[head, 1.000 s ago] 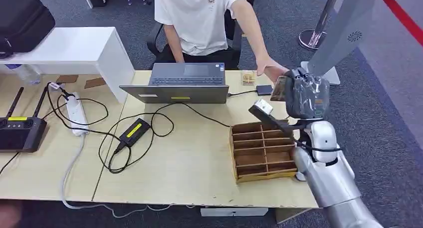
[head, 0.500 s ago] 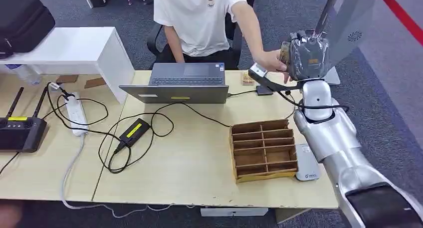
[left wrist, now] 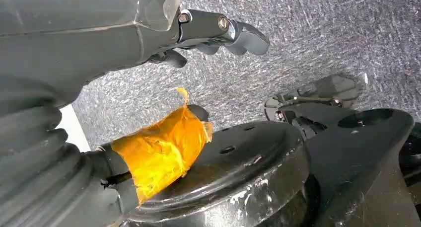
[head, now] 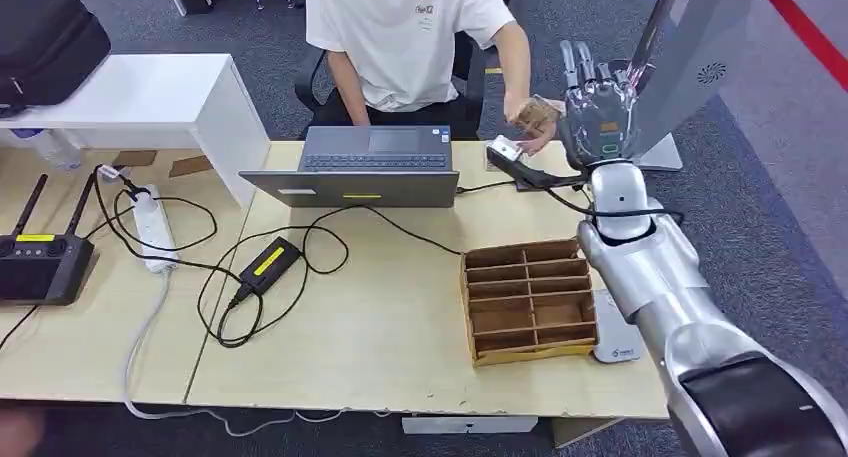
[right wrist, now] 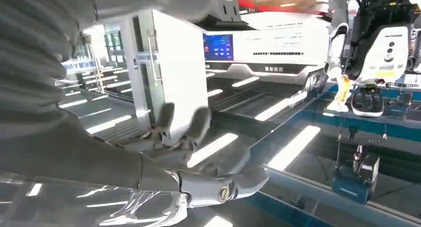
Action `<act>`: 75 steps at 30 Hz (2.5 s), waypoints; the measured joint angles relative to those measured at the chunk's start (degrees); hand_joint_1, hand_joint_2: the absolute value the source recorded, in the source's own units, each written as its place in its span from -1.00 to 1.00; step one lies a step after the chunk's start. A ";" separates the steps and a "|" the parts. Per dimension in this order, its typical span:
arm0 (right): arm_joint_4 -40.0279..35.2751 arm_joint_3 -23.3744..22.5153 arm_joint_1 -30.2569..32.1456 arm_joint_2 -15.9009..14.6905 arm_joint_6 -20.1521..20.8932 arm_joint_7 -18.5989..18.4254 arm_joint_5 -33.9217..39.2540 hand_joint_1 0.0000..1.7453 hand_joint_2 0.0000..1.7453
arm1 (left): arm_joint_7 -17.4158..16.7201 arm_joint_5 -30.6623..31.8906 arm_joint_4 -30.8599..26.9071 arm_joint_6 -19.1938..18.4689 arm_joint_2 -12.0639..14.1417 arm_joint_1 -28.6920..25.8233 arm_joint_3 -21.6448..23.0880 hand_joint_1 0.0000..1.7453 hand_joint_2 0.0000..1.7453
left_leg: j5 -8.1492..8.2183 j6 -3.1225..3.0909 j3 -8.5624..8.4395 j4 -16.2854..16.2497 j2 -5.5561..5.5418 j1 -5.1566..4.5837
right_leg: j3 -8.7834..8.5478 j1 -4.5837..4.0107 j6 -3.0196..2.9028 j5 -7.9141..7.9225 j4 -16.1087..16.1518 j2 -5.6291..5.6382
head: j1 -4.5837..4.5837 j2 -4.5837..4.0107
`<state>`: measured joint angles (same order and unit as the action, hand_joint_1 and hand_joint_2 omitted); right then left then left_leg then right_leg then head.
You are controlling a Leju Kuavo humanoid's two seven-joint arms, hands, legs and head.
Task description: Pass the card to the sensor for recognition and then transmit it.
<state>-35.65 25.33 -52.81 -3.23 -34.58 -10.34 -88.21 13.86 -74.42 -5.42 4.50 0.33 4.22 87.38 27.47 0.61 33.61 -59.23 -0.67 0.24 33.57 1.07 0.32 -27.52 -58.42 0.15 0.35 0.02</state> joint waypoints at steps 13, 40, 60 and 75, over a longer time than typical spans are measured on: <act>0.31 0.04 0.01 -0.72 0.98 -0.35 0.37 -1.00 1.00 | -0.15 -0.74 0.00 -0.22 0.00 -0.01 0.00 -1.00 1.00 | 0.00 0.00 -0.01 0.00 0.00 0.01 | 0.03 -0.01 0.00 0.00 0.00 -0.01 | -0.02 0.00; 2.64 -7.13 3.53 -36.84 4.04 6.40 11.26 -1.00 1.00 | -0.35 -5.31 0.02 -0.79 0.35 -2.52 -0.72 -1.00 1.00 | 0.11 -0.23 0.24 -0.16 -0.88 -0.06 | -0.05 0.03 0.20 -0.15 0.19 -0.91 | 0.00 0.00; 16.90 -47.57 52.47 -45.94 -4.33 4.52 19.10 -1.00 1.00 | -0.70 -6.45 3.26 -3.78 0.13 -4.54 -3.96 -1.00 1.00 | 0.59 -0.35 -0.15 0.12 -0.85 -0.01 | -0.38 0.00 0.15 -0.67 0.29 -0.90 | -0.02 0.00; 22.89 -64.09 54.02 -13.39 5.69 1.88 21.20 -1.00 1.00 | -2.34 -5.16 3.39 -6.75 -0.04 -5.02 -6.45 -1.00 -1.00 | 0.67 0.17 -0.56 0.30 -0.25 0.42 | -0.53 -0.39 -0.37 -0.81 0.12 -0.37 | 0.11 0.00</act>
<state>-12.76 -38.75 1.21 -16.62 -28.89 -8.46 -67.01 11.52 -79.58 -2.03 -2.25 0.28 -0.80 80.94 28.14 0.78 33.05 -58.93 -0.92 0.65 33.04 0.69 -0.06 -28.33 -58.31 -0.21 0.46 0.02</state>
